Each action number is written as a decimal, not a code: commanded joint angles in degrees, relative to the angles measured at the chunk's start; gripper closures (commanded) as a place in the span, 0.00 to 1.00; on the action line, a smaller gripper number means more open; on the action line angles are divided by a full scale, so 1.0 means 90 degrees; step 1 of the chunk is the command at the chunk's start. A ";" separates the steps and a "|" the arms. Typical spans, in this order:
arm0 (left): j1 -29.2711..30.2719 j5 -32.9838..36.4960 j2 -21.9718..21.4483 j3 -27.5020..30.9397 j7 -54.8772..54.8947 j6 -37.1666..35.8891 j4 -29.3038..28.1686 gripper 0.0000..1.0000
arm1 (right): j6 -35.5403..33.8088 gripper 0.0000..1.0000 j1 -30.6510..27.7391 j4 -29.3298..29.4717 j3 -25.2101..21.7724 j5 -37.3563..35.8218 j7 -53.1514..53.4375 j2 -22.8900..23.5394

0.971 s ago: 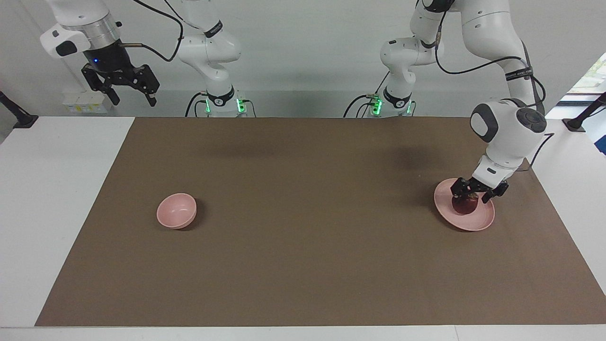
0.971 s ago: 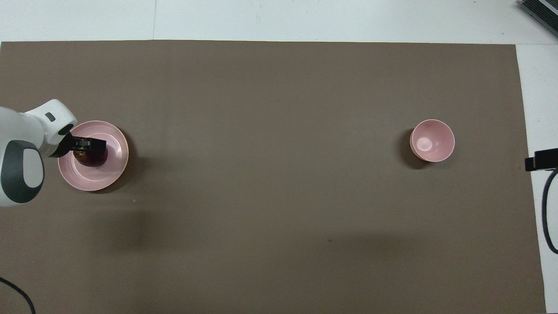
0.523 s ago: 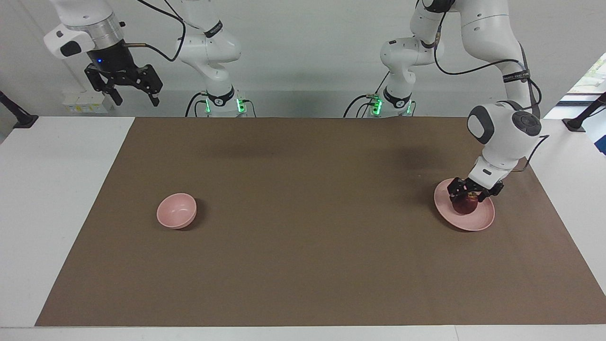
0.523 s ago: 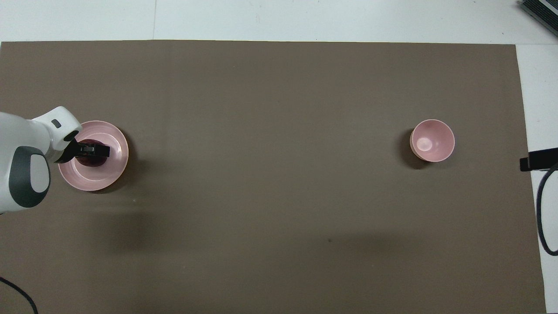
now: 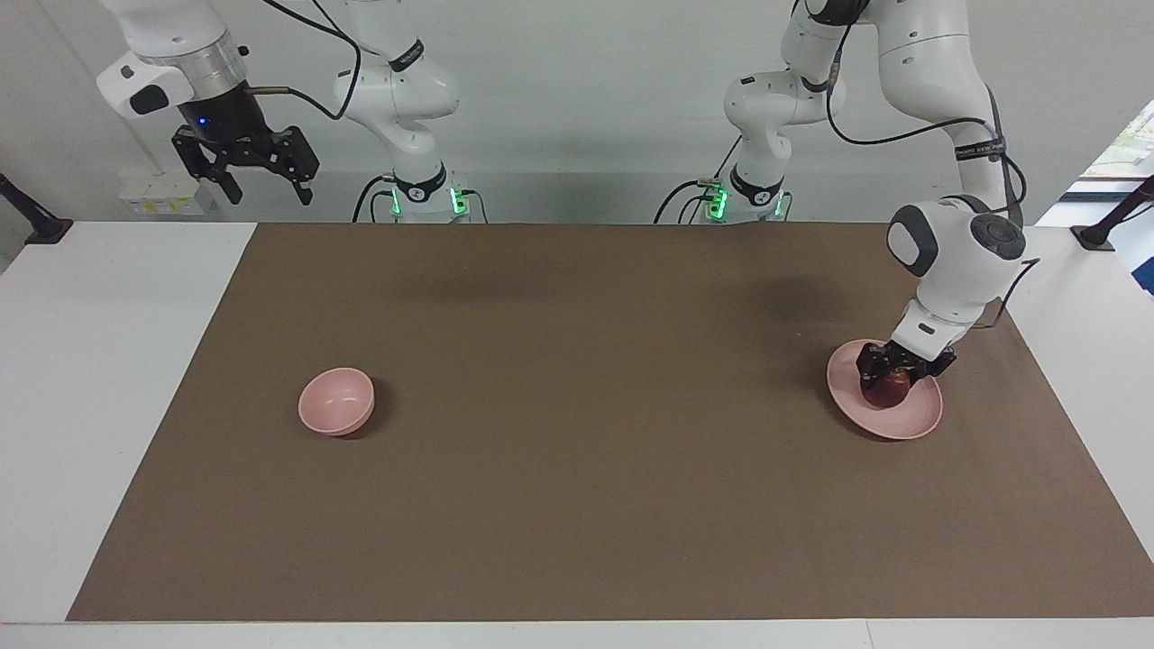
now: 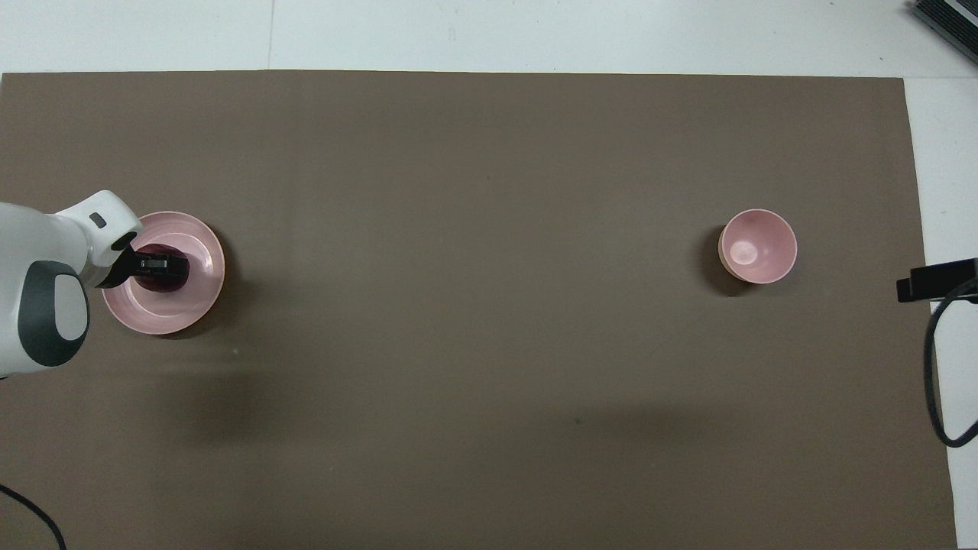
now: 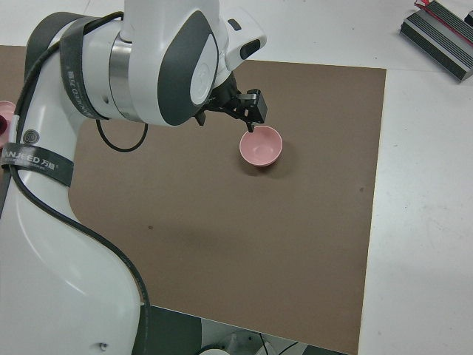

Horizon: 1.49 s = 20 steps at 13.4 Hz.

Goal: Move apple from plate to bowl
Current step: 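Lift the apple with the left gripper while the right gripper approaches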

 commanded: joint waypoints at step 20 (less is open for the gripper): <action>-0.2824 -0.1684 -0.0247 -0.0162 -0.4744 -0.3197 0.2620 1.00 | 0.1047 0.00 0.0669 -0.1267 0.0132 0.1200 0.1877 0.0309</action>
